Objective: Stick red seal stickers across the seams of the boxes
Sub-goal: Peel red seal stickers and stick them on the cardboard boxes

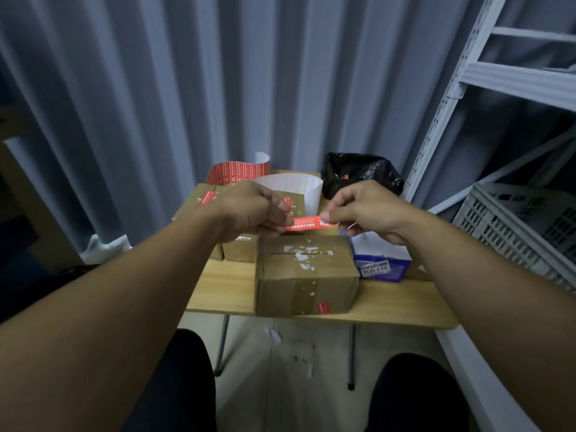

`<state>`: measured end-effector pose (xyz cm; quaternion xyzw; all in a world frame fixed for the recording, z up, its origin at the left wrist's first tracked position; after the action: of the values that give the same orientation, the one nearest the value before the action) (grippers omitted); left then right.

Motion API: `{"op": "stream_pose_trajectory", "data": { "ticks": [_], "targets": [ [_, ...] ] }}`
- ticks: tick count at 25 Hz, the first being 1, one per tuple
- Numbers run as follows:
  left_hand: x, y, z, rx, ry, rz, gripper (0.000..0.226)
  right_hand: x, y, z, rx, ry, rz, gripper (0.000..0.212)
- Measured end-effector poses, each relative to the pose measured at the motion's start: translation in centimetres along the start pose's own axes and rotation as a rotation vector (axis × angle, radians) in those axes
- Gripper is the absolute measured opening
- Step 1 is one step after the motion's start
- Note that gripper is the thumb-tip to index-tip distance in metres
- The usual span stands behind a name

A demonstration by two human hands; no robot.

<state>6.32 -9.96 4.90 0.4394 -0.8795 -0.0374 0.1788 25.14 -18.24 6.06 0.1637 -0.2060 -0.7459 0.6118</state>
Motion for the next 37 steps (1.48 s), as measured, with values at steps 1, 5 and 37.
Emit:
{"op": "stream_pose_trajectory", "data": {
  "ticks": [1, 5, 37],
  "targets": [
    [0.2, -0.2, 0.4, -0.009, 0.011, -0.003, 0.021, 0.2, -0.4, -0.6, 0.006, -0.019, 0.012, 0.014],
    [0.1, -0.9, 1.8, -0.083, 0.068, -0.004, 0.027, 0.4, -1.5, -2.8, 0.017, -0.065, 0.037, 0.015],
    [-1.3, -2.0, 3.5, -0.323, 0.113, -0.090, 0.024, 1.6, -2.9, -4.3, 0.195, 0.044, -0.094, 0.015]
  ]
}}
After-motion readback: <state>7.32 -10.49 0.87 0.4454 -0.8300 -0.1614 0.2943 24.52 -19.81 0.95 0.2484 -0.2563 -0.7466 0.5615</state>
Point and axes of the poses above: each hand's wrist, its own x-axis away from the middle knuckle, its own y-axis out of the back of the hand, z = x × y, the point moved 6 cm from there along -x, towards the middle knuckle, and after that the axes turned 5 degrees about y, right-handed, at the moved point
